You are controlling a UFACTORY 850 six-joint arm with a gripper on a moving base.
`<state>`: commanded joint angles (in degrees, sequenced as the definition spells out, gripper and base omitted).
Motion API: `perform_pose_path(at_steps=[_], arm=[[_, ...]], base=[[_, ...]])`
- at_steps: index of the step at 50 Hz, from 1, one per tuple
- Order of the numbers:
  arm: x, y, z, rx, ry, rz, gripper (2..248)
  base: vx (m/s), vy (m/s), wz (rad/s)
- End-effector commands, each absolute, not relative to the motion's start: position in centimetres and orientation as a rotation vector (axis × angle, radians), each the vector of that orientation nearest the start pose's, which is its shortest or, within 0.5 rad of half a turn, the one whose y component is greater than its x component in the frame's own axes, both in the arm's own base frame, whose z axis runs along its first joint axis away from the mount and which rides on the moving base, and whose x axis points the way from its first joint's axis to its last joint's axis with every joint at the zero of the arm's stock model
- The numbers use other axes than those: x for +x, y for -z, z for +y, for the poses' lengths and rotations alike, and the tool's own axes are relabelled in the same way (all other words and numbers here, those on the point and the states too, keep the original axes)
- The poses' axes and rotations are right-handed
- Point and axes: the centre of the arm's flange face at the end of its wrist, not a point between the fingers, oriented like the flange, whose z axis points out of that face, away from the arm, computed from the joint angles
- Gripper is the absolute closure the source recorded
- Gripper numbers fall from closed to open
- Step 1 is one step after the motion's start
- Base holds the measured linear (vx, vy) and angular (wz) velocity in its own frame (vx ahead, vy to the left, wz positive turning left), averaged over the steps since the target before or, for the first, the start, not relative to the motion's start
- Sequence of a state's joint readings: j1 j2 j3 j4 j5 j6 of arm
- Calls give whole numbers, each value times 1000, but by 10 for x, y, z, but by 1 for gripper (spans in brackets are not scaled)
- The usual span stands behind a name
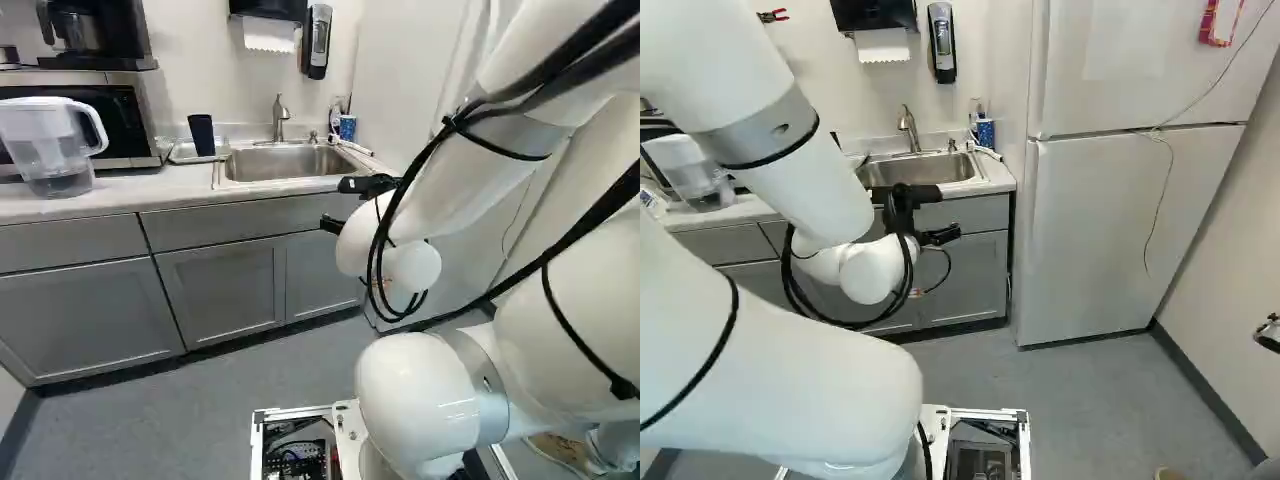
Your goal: Rinse the cup and place it in the tray
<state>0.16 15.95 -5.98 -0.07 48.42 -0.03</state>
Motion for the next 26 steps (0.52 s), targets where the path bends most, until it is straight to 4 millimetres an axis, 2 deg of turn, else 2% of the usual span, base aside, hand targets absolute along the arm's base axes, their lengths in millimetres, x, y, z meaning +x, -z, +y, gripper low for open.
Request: perform_pose_path(at_steps=[26], arm=[[270,-366,0,-2558,1824,0,3]], base=[[0,0,0]])
